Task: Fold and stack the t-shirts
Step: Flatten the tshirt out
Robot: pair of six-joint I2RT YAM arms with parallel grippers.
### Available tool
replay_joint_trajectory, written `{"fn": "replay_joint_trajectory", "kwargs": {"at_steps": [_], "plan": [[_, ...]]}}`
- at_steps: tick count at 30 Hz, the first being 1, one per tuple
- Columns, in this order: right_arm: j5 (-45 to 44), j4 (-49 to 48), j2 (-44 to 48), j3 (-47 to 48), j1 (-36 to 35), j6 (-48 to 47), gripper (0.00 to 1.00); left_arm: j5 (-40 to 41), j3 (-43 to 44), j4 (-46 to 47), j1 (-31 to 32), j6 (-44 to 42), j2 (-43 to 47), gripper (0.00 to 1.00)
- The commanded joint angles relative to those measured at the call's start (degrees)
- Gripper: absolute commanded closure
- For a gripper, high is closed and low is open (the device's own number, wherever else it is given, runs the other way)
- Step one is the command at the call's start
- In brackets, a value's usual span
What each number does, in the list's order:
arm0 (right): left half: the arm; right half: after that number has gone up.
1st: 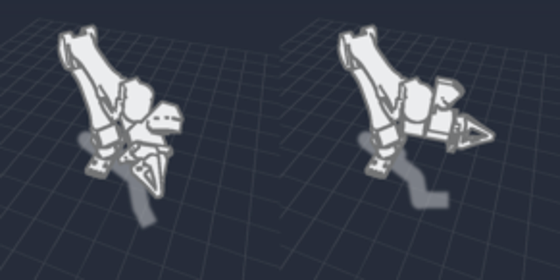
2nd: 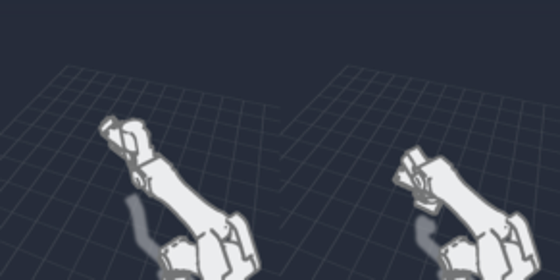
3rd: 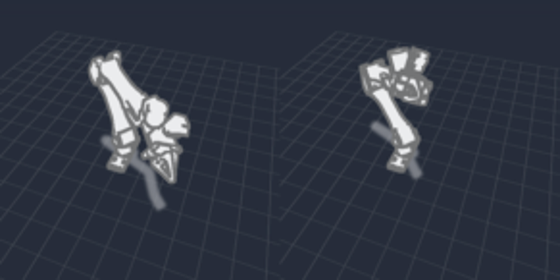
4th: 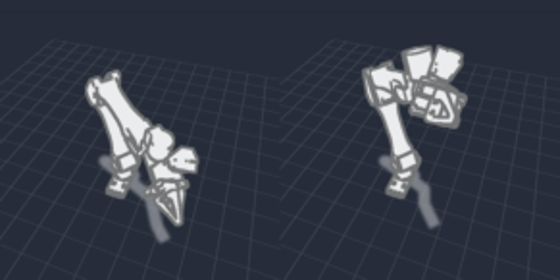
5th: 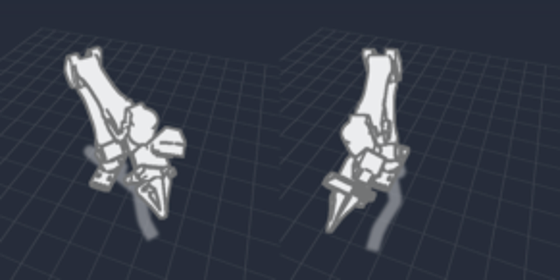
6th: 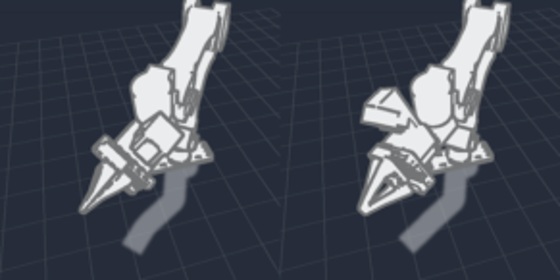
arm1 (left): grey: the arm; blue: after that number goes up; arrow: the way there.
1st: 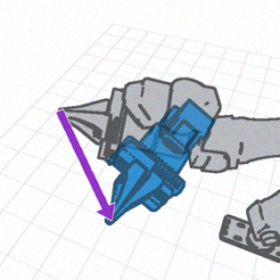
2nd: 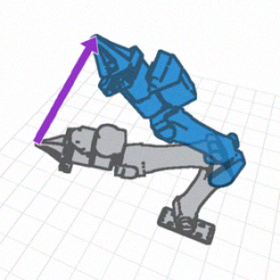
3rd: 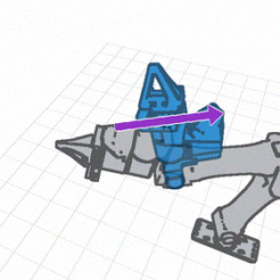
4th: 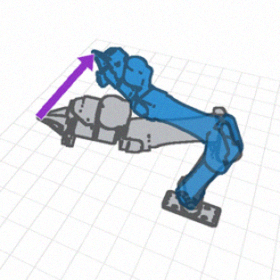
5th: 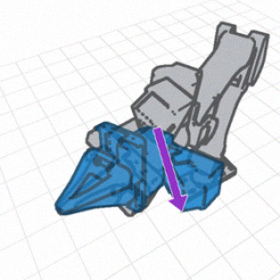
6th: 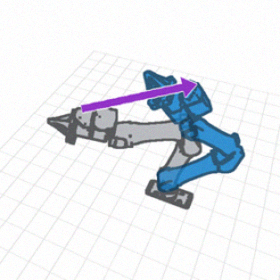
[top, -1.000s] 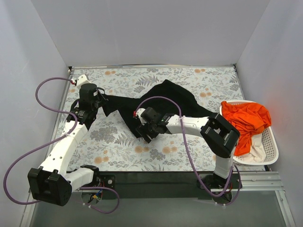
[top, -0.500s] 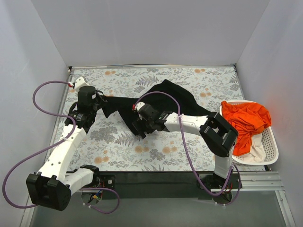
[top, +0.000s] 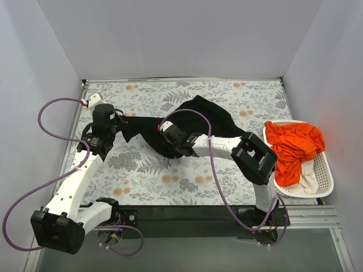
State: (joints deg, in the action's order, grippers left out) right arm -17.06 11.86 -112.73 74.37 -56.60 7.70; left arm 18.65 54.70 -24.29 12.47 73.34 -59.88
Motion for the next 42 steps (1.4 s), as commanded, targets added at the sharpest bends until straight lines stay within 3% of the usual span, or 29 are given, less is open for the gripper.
{"fn": "replay_joint_trajectory", "kwargs": {"at_steps": [1,10,16,20,23,28,31,34,42], "plan": [[-2.9,3.0,6.9,-2.6,0.3,-3.1,0.99,5.2,3.2,-3.8,-0.4,0.3,3.3,1.00],[-4.0,27.8,26.2,1.4,1.6,-13.0,0.99,9.6,7.4,-12.1,-0.4,8.0,9.0,1.00],[-3.9,28.6,26.6,3.2,4.6,-14.7,0.99,7.5,6.0,-7.0,-0.7,16.3,3.4,0.98],[-0.6,28.3,24.2,2.5,4.7,-14.4,0.99,4.1,8.3,-2.1,-2.7,19.9,-4.6,0.87],[-0.5,26.7,23.1,1.1,5.0,-14.1,0.99,-2.5,12.2,1.5,-6.7,22.6,-13.4,0.86],[0.9,25.8,22.2,0.9,5.6,-13.9,0.99,-18.5,22.3,2.4,-12.4,27.9,-28.6,0.57],[2.1,25.1,21.9,0.3,5.8,-13.6,0.99,-27.1,23.4,3.9,-14.6,25.2,-30.6,0.43],[2.5,24.0,22.5,-0.8,5.7,-13.3,0.99,-28.3,18.4,7.2,-14.6,22.0,-26.5,0.34],[4.1,22.2,24.5,-5.3,5.8,-14.6,0.99,-30.9,0.4,8.9,-13.3,2.6,-12.6,0.31]]}}
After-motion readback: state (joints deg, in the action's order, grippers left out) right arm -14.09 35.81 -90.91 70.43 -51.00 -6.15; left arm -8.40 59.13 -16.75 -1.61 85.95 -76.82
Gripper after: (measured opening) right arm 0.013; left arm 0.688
